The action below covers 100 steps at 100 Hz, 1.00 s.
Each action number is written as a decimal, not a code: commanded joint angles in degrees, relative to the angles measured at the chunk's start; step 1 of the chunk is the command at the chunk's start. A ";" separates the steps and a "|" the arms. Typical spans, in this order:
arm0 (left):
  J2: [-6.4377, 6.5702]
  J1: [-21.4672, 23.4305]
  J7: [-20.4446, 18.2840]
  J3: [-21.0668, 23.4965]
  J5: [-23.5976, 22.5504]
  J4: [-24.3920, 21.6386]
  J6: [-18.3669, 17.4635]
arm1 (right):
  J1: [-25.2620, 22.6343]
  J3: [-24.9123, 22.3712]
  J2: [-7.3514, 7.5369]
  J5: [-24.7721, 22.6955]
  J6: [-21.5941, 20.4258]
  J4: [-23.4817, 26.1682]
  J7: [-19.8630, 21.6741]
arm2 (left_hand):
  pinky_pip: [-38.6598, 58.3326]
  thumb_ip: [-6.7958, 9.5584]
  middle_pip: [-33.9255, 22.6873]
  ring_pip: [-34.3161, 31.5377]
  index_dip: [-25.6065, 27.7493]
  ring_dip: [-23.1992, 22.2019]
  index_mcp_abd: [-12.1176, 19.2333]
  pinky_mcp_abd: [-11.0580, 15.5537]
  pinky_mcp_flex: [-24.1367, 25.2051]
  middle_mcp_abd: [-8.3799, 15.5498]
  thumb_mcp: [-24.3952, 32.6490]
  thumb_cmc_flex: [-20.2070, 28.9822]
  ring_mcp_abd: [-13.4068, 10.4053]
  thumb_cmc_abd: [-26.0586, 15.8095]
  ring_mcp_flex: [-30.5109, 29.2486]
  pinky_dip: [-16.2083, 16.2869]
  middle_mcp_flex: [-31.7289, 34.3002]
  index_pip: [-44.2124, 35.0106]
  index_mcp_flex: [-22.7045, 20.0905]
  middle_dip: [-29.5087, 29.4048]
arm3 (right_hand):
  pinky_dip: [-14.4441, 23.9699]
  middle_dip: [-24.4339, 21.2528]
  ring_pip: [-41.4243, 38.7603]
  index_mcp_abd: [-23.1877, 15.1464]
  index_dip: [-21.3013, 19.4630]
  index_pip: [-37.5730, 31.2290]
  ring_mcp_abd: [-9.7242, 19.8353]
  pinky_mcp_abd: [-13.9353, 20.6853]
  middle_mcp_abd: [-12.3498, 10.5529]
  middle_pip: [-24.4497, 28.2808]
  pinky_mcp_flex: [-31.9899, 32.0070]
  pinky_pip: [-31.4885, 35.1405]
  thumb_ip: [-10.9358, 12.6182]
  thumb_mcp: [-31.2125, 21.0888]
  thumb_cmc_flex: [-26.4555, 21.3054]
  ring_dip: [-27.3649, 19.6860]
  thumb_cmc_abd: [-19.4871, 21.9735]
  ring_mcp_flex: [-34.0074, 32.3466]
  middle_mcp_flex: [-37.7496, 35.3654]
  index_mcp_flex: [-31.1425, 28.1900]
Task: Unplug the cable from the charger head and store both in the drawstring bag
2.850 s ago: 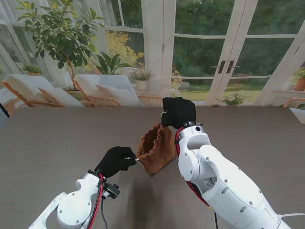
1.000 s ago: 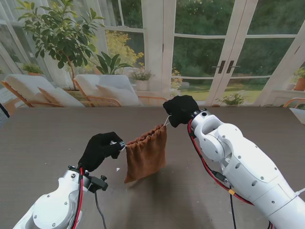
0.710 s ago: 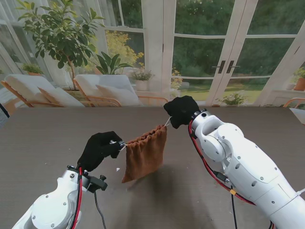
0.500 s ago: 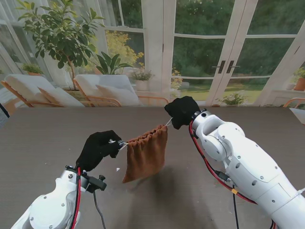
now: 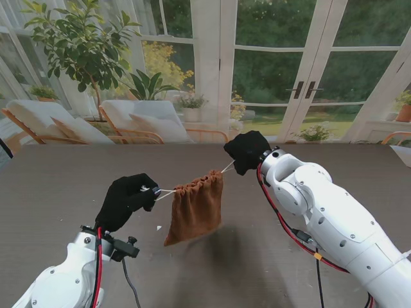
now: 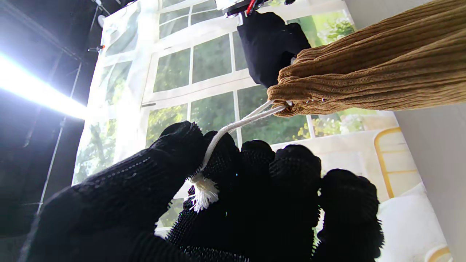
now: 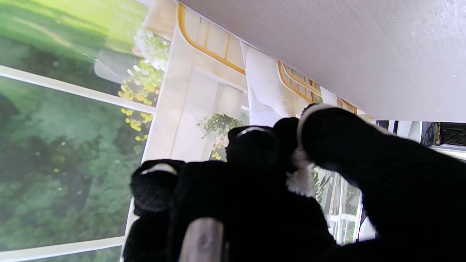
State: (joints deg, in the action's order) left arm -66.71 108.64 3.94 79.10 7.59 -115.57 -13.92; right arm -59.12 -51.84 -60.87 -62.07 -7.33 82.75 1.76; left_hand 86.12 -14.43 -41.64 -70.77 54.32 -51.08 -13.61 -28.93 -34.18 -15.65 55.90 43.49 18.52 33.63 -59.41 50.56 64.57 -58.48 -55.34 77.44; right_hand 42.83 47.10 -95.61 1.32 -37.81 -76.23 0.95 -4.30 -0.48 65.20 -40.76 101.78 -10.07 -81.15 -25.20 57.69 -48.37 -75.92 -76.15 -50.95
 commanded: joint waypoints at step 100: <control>-0.85 4.17 2.89 3.00 0.48 -6.25 -1.59 | 3.11 2.33 0.95 -0.45 -4.20 -7.95 -0.50 | 4.38 -1.34 0.04 -1.79 0.50 -0.63 4.60 2.41 -1.15 3.58 2.12 -0.69 -2.79 -4.05 -3.49 -1.90 2.78 -5.71 -3.06 1.65 | 2.42 1.21 -1.95 2.17 -2.74 -2.73 14.79 3.71 1.60 1.79 -26.23 2.96 1.52 -7.35 -1.87 0.77 -0.03 0.00 -6.94 -0.87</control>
State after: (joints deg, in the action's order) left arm -67.10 112.61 7.35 81.83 7.74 -120.60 -15.42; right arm -56.12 -49.62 -60.45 -62.16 -11.36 75.87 0.36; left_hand 86.85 -14.45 -41.45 -70.89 53.71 -51.08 -13.61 -28.26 -34.86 -15.50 55.90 43.08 18.32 33.63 -60.78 49.19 65.44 -58.49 -55.34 78.12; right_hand 42.83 47.17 -95.61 0.46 -38.28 -76.23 1.46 -3.41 -1.03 65.20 -40.75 101.77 -10.07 -81.15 -24.38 57.70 -48.28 -75.92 -76.15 -50.97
